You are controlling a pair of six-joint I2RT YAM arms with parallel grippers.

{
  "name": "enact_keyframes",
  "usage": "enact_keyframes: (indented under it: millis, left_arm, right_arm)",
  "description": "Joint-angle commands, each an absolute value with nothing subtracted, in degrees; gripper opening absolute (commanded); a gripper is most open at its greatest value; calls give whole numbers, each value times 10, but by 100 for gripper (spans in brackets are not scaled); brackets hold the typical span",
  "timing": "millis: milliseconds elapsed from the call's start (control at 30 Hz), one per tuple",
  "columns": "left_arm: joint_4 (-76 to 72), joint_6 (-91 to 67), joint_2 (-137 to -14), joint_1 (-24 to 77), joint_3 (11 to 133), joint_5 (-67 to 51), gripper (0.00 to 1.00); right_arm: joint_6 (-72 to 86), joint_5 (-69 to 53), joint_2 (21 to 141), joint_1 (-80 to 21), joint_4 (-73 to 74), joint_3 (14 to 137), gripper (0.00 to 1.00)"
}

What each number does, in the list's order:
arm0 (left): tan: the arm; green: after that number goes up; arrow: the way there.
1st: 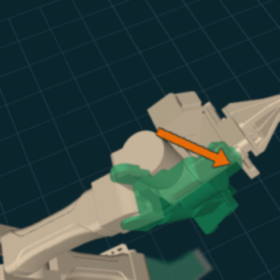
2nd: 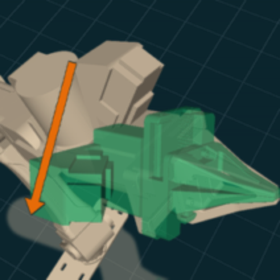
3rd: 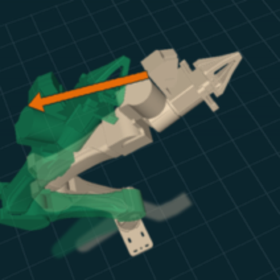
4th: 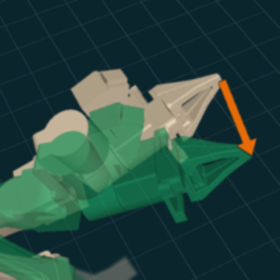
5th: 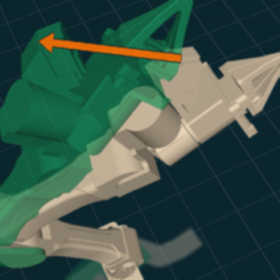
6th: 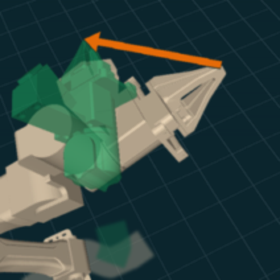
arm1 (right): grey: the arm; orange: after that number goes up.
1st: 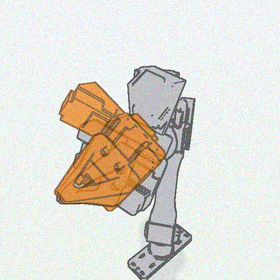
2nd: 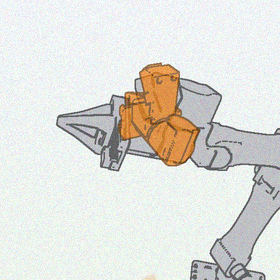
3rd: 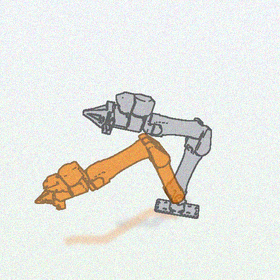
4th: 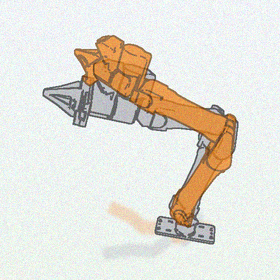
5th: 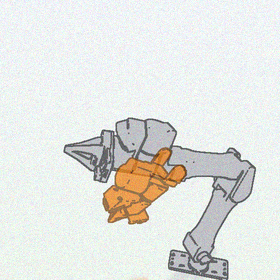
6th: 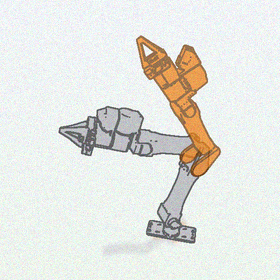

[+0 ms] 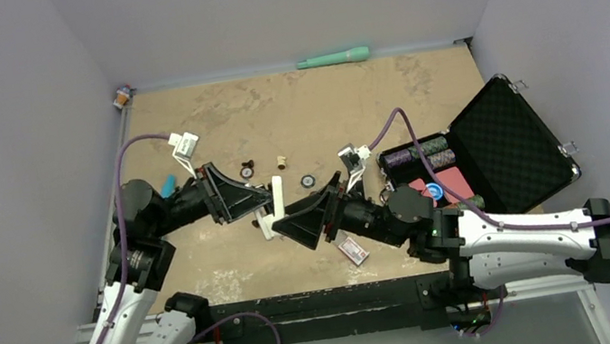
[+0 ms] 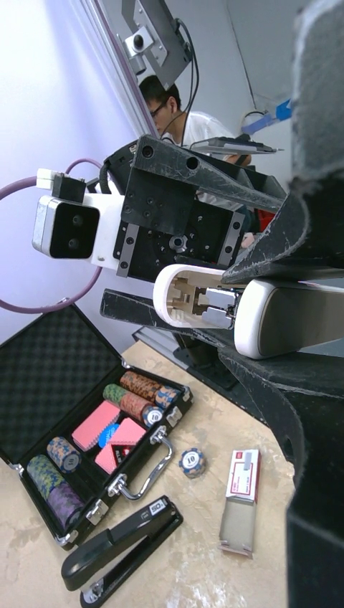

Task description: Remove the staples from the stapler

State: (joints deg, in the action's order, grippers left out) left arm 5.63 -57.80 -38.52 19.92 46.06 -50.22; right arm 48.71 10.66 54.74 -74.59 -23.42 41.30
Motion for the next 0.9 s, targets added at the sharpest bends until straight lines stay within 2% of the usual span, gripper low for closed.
enact_keyframes:
  millis: [0,433,667,867]
  left_arm:
    - [9,-614,-371,197,475,-508,0]
    - [9,-627,-356,197,480,-502,0]
    - [9,-621,-351,197,483,-499,0]
    - [18,-614,-348,197,481,-495,0]
  right_arm:
    - [446,95,568,-748,-248,461,88]
    - [425,69,629,-748,-249,507,78]
    - [425,69,636,-748,-247,508,64]
    - [425,64,636,-748,-250,506,41]
